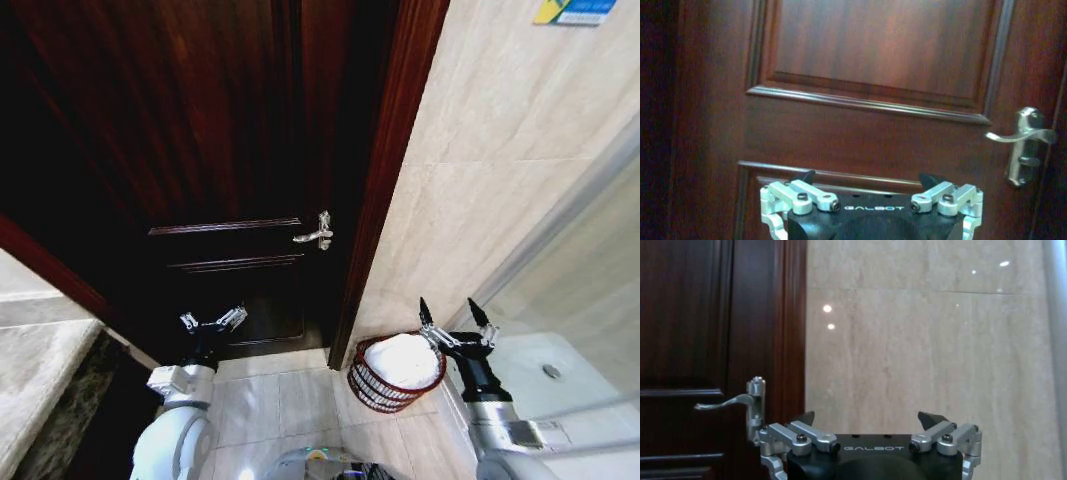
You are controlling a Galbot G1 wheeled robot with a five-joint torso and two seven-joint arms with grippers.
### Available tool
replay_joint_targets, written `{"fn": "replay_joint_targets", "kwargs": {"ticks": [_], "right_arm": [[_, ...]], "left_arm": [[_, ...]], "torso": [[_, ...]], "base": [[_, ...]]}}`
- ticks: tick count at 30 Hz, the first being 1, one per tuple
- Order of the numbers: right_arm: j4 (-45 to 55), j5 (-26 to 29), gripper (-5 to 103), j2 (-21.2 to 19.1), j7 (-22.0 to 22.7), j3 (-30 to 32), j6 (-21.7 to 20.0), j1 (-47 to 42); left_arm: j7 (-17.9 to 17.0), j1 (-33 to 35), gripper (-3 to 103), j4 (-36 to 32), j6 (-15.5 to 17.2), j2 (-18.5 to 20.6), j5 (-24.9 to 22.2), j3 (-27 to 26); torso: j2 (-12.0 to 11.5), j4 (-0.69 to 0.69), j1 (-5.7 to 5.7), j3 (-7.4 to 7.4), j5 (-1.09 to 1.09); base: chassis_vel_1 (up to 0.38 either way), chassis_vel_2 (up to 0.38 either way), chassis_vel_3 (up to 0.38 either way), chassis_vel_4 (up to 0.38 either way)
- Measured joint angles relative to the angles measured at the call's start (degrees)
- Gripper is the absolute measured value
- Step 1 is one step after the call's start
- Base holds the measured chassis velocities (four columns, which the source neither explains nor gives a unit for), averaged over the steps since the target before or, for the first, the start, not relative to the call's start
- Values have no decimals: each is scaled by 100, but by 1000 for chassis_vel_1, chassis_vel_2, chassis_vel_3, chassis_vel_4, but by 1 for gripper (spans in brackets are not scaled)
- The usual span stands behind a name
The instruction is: Discard the used towel into the hamper.
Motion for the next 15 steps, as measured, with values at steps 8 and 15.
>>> {"fn": "replay_joint_targets", "kwargs": {"ticks": [8, 15], "right_arm": [[0, 0, 100, 1, 0, -1, 0, 0], [0, 0, 100, 1, 0, -1, 0, 0]], "left_arm": [[0, 0, 100, 0, 0, 1, 0, -1], [0, 1, 100, 0, 0, 1, 0, -2]], "torso": [[-60, -1, -28, -33, -1], [-82, 2, -37, -46, -1]], "base": [[72, 91, 60, 44], [95, 78, 85, 89]]}}
